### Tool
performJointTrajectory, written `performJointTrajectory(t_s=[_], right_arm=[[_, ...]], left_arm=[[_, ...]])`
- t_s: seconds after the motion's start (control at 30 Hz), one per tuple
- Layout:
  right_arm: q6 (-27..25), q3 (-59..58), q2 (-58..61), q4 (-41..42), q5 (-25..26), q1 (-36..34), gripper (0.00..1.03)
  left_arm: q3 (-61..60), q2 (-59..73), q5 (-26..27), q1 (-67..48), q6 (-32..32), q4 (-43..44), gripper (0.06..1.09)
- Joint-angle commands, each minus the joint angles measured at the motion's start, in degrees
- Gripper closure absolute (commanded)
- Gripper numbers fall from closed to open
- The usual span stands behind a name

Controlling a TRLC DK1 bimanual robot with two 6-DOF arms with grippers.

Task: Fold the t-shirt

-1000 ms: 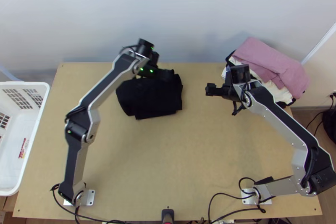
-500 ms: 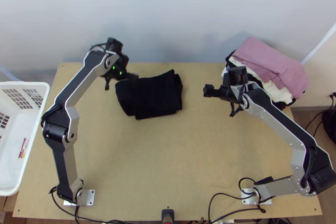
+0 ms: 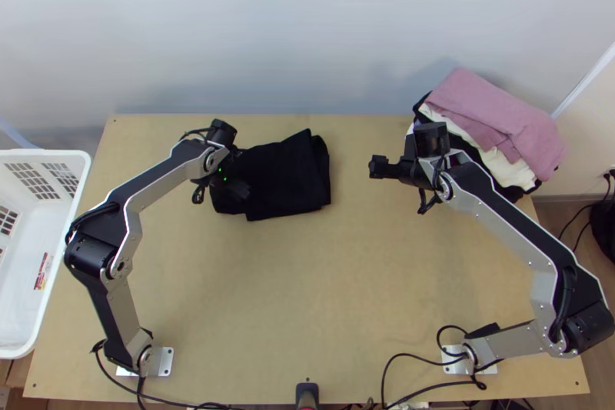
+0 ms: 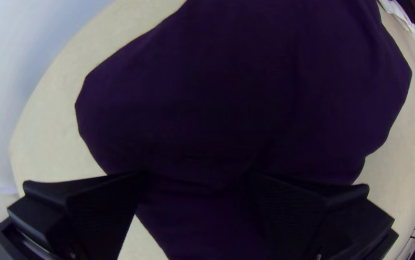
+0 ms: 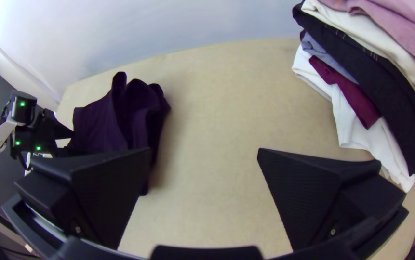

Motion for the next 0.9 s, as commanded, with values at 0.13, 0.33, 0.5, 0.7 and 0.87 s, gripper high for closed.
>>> performJointTrajectory(t_s=[0.13,0.33,0.5,0.7,0.87], right_arm=[[0.99,-0.72,0.68,0.33,-0.34,-0.27,0.04],[1.25,0.86,4.46,1.29,-0.43,2.54,0.04],[1.69,11.32,13.07,-5.12,-4.73,4.03,0.04],[2.13,26.0,21.6,-12.15,-4.47,8.34,0.04],[2.04,35.93,28.98,-16.55,-2.62,11.24,0.04]], left_arm=[[3.24,-7.02,-0.51,2.11,2.03,-3.63,0.1],[8.25,-9.21,0.2,3.43,1.59,-6.18,0.1],[8.16,-9.04,0.2,3.34,0.44,-6.53,0.1],[7.19,-9.04,0.2,2.99,-0.52,-6.53,0.1],[7.1,-9.13,0.2,2.72,-0.87,-6.62,0.1]])
